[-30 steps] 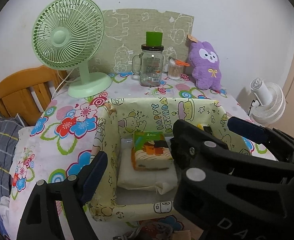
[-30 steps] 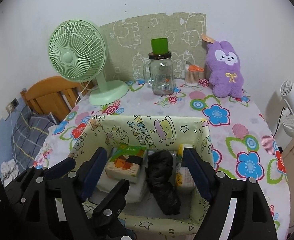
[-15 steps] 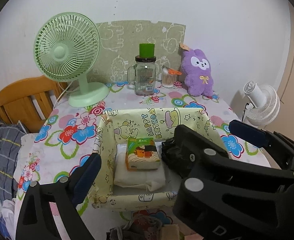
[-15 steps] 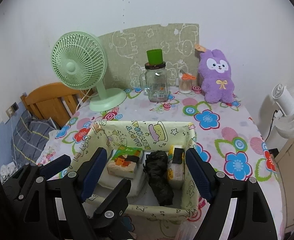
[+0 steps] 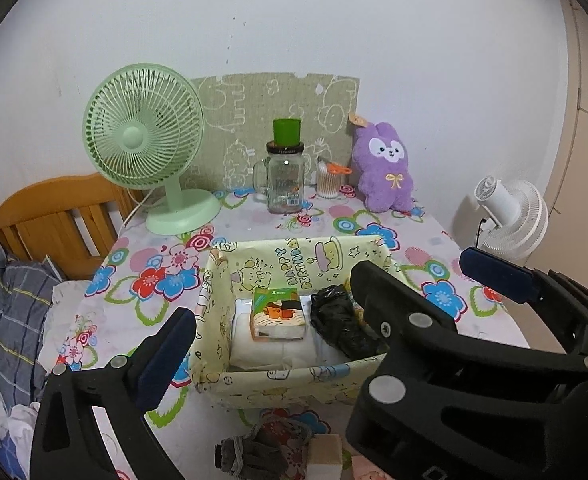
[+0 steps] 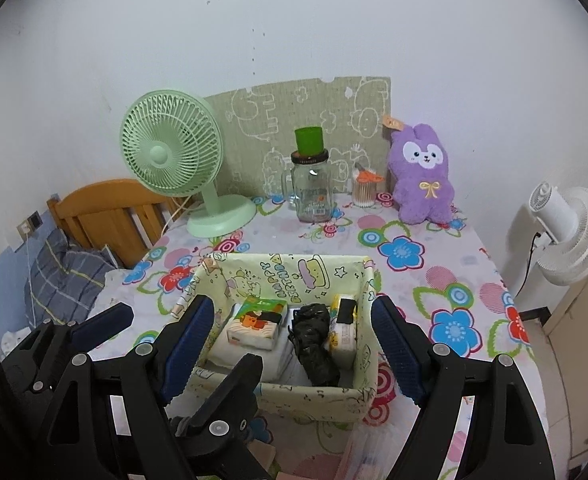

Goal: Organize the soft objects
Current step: 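Withdraw both open tools from the box back toward the remaining pile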

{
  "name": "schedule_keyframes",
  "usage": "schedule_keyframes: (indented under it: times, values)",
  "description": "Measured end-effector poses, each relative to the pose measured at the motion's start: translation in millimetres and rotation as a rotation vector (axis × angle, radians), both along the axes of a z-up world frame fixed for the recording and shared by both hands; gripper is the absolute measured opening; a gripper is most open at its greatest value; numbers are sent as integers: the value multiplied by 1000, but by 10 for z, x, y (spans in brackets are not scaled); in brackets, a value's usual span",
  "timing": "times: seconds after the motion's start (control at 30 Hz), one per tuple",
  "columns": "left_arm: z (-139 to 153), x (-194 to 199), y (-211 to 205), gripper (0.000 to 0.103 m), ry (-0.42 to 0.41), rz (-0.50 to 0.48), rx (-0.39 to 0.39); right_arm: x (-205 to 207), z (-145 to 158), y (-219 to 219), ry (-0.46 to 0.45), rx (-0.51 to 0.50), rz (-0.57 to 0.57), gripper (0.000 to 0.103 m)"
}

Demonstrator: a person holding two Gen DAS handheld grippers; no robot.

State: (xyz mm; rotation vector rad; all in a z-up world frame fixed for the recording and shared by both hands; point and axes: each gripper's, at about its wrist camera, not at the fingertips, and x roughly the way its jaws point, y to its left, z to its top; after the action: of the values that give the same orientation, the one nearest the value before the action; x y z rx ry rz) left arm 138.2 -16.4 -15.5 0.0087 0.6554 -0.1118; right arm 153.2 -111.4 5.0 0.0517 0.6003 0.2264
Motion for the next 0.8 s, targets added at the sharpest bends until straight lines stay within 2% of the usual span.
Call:
schedule_keyframes:
  times: [0.13, 0.8]
  values:
    - [68, -113, -30, 103, -23, -3, 6, -125, 66, -38, -20, 0, -7, 87]
    - [237, -550, -102, 103, -91, -20, 12, -625, 245, -103, -71, -11, -19, 90]
